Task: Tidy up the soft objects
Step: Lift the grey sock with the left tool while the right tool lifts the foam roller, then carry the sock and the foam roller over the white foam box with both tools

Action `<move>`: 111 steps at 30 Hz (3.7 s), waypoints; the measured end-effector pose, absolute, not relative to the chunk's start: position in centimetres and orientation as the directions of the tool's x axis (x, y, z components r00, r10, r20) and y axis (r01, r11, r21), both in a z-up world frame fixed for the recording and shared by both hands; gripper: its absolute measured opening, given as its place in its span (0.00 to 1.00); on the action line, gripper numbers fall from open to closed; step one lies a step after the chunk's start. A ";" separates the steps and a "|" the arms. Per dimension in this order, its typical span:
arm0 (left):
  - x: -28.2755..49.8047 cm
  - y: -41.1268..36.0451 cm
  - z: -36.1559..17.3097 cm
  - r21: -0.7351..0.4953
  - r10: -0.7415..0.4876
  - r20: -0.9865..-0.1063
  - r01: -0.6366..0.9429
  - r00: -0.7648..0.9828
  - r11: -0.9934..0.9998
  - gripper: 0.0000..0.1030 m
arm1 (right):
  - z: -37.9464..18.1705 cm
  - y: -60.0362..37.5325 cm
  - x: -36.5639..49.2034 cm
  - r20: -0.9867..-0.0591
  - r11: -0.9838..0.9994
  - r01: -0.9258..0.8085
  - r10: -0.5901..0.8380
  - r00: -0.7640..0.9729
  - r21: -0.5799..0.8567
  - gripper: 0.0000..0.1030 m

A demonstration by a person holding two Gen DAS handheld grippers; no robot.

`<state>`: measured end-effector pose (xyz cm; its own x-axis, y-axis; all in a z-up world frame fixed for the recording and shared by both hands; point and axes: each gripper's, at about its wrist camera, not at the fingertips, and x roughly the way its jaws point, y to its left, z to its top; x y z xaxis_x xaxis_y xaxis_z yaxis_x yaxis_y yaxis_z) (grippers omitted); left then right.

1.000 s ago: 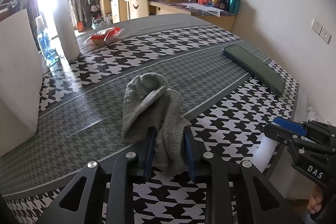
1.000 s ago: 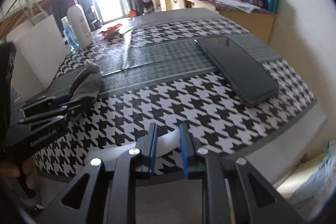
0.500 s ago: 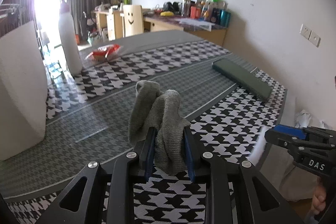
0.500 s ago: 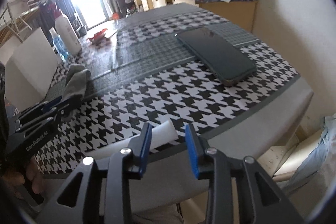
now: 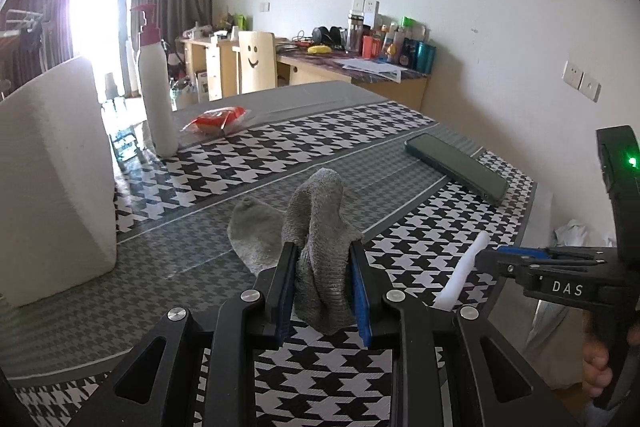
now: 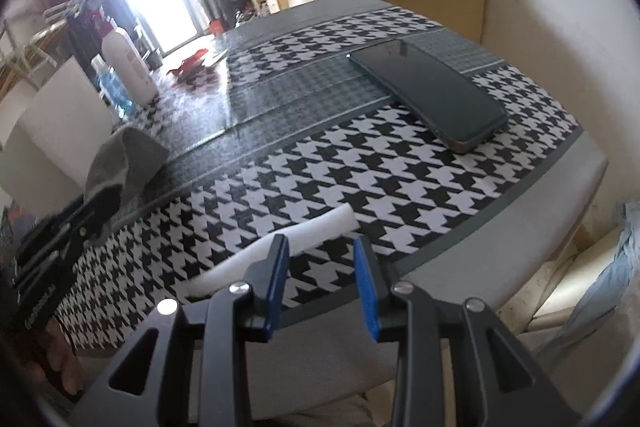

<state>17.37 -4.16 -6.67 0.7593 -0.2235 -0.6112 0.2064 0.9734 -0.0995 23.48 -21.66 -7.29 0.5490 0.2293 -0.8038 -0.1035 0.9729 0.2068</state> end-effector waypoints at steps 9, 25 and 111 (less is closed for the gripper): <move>16.9 -3.9 -6.6 -0.107 -0.235 -0.606 0.215 0.760 0.971 0.26 | -8.0 -20.4 24.7 -0.817 0.958 -0.118 0.285 0.502 0.262 0.37; 17.4 -3.3 -6.8 -0.104 -0.211 -0.609 0.187 0.765 0.977 0.26 | -7.6 -18.3 28.8 -0.807 0.943 -0.165 0.333 0.489 0.289 0.32; 14.8 0.8 -0.2 -0.048 -0.069 -0.488 0.053 0.870 0.997 0.26 | 0.3 -13.8 25.2 -0.600 0.856 -0.507 0.461 0.654 0.105 0.17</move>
<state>14.77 0.84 -0.24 0.8703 -0.0695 -0.4875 0.0527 0.9975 -0.0481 25.19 -13.79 0.33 0.6539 0.4609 -0.6000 -0.5068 0.8556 0.1049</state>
